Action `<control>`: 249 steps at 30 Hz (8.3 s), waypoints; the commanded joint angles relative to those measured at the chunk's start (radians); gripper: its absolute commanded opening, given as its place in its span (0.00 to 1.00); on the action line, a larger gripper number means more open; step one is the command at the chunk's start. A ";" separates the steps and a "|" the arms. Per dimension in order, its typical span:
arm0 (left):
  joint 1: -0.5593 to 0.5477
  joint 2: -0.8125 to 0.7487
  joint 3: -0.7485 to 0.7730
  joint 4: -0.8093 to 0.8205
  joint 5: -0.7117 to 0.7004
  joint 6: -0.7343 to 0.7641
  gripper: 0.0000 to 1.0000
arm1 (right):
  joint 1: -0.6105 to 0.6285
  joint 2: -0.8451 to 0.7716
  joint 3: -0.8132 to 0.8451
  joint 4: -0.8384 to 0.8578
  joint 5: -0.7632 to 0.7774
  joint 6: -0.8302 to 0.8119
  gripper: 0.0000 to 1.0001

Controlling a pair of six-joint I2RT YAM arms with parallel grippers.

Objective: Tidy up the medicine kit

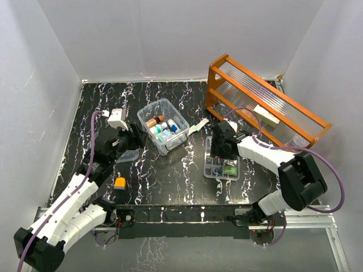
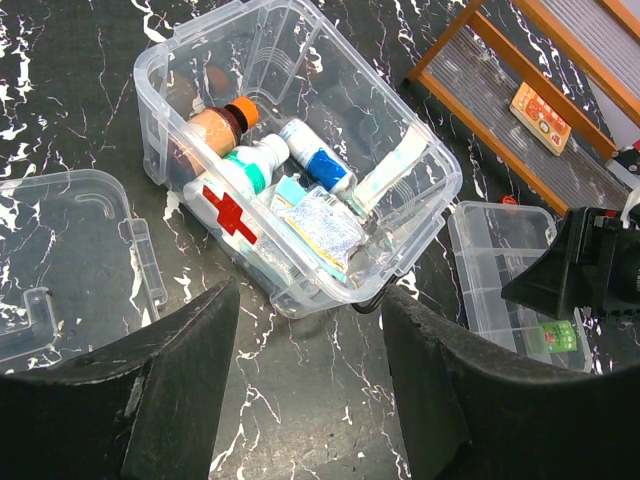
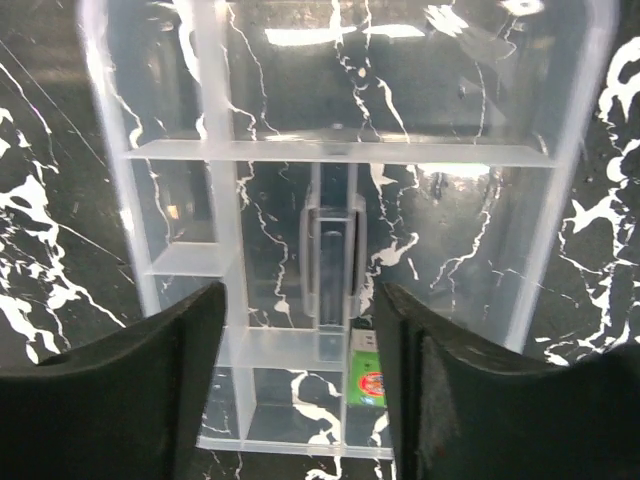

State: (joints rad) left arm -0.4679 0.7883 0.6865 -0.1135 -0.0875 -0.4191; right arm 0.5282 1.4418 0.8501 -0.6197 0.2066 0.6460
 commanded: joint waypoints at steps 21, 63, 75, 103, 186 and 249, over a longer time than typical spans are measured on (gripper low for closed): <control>0.002 -0.020 0.001 0.006 -0.003 0.005 0.58 | 0.040 0.010 -0.017 0.036 -0.011 -0.054 0.26; 0.002 -0.025 0.064 -0.058 -0.029 0.023 0.58 | 0.122 0.241 0.390 0.263 0.294 0.212 0.51; 0.002 -0.050 0.036 -0.064 -0.021 0.041 0.58 | 0.071 0.451 0.473 0.259 0.126 0.399 0.46; 0.001 -0.043 0.013 0.005 -0.029 0.022 0.60 | 0.072 0.522 0.499 0.300 0.151 0.346 0.00; 0.002 -0.131 0.000 0.069 -0.071 0.034 0.62 | 0.109 -0.081 -0.112 0.231 0.227 0.907 0.30; 0.001 -0.141 -0.008 0.069 -0.068 0.023 0.62 | 0.027 0.372 0.359 0.383 0.284 0.197 0.42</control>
State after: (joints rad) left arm -0.4679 0.6651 0.6865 -0.0608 -0.1558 -0.3939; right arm 0.5606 1.7477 1.1442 -0.3134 0.3935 0.8326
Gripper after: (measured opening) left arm 0.620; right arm 0.435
